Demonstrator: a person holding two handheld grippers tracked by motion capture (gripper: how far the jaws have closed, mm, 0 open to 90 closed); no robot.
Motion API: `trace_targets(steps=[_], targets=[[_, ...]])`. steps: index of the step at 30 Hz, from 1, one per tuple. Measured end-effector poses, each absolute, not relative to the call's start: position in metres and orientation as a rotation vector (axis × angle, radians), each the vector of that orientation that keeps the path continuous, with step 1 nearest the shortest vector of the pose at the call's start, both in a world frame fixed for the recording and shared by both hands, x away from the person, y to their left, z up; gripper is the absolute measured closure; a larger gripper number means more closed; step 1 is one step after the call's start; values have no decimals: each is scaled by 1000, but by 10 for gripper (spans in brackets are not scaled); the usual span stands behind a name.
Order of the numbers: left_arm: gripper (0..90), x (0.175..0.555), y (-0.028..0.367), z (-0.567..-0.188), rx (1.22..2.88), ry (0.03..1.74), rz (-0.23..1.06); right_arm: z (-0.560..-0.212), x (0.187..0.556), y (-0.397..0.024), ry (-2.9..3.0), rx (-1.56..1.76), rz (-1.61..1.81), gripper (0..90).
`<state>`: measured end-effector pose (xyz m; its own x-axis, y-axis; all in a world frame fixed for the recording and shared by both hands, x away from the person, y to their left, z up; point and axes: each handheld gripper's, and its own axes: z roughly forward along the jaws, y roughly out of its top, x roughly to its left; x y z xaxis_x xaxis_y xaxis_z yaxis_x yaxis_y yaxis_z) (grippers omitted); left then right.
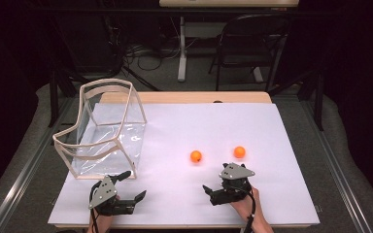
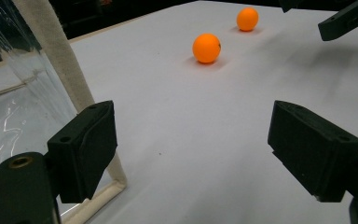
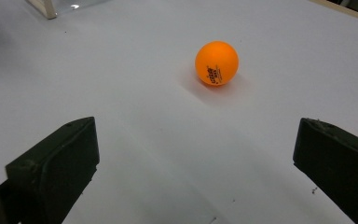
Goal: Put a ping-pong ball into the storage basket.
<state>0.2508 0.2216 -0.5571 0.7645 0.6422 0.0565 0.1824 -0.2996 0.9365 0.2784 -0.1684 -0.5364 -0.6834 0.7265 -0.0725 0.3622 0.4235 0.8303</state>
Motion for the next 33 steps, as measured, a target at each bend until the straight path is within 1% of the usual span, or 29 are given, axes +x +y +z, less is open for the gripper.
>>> trace_targets(steps=[33], targets=[[157,252,221,-557,1855,629,507,-534,318,-144,2310,939,1140,0]])
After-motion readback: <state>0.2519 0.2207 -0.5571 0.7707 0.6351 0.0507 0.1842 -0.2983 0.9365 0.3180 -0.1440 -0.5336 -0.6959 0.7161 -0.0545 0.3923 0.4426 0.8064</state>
